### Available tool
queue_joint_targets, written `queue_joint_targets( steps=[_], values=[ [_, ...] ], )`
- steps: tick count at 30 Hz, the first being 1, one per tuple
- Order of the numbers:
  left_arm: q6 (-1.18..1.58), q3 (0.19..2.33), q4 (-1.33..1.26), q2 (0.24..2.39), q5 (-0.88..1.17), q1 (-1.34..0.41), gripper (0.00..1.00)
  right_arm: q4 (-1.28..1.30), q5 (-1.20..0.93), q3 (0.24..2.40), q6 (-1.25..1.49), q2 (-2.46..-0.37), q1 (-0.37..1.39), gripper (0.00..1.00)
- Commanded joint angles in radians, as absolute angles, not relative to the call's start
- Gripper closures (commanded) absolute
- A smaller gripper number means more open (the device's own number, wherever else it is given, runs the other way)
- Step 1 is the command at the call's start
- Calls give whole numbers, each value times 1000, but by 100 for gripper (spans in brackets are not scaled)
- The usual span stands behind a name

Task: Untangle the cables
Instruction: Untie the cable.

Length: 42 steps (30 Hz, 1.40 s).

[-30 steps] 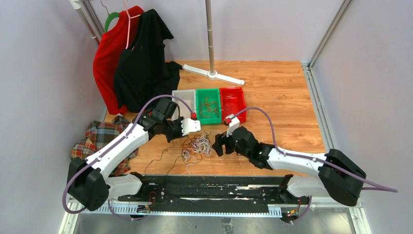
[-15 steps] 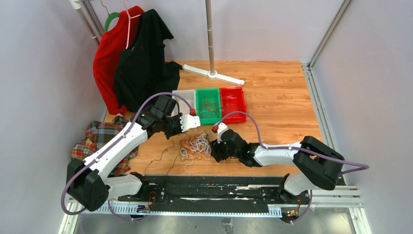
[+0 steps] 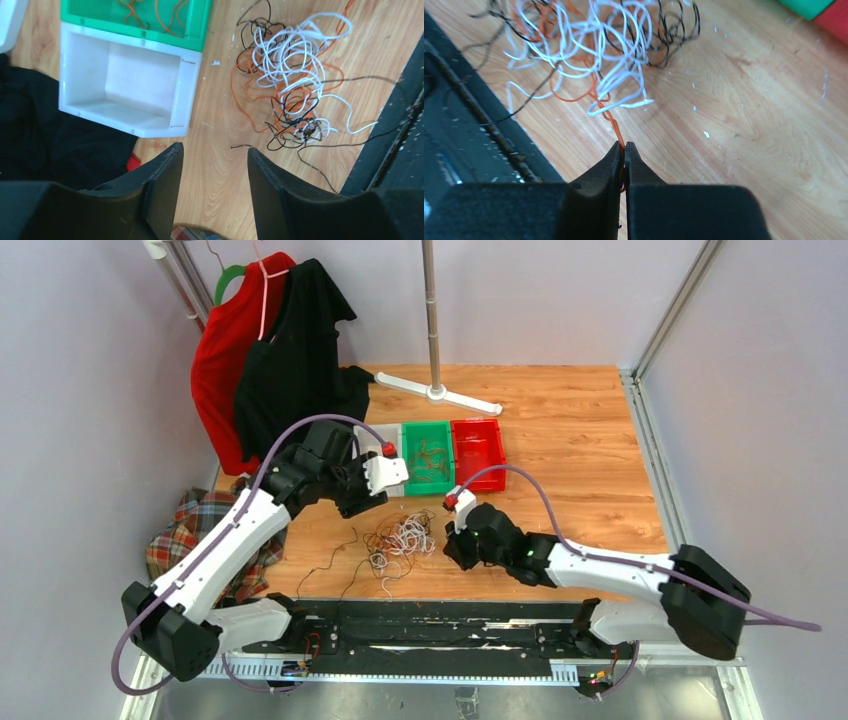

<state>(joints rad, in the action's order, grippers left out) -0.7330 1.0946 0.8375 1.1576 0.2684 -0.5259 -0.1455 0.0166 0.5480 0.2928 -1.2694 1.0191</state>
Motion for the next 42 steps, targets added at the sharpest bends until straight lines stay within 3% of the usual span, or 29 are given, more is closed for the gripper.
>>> queue_joint_targets(
  steps=[1, 9, 20, 24, 29, 33, 37, 39, 42],
  values=[
    [-689, 1172, 903, 1101, 359, -522, 44, -86, -13, 603, 305, -1160, 1031, 99],
    [-623, 1211, 925, 1091, 604, -537, 34, -60, -85, 771, 297, -1086, 1031, 99],
    [-619, 1259, 923, 1152, 726, -572, 34, -54, -183, 951, 319, -1187, 1031, 99],
    [-619, 1236, 900, 1168, 693, -574, 44, -60, -188, 941, 326, -1170, 1031, 99],
    [-582, 1163, 818, 1149, 605, -574, 64, -97, -185, 890, 353, -1103, 1028, 99],
    [-510, 1126, 788, 1131, 708, -574, 68, -93, -180, 873, 367, -1057, 1019, 100],
    [-409, 1113, 762, 1127, 810, -574, 82, -89, -188, 859, 396, -1017, 1002, 99],
    [-392, 1113, 759, 1118, 845, -574, 80, -90, -192, 852, 408, -1007, 999, 99],
    [-396, 1111, 760, 1097, 890, -574, 53, -77, -212, 855, 419, -1006, 997, 99]
  ],
)
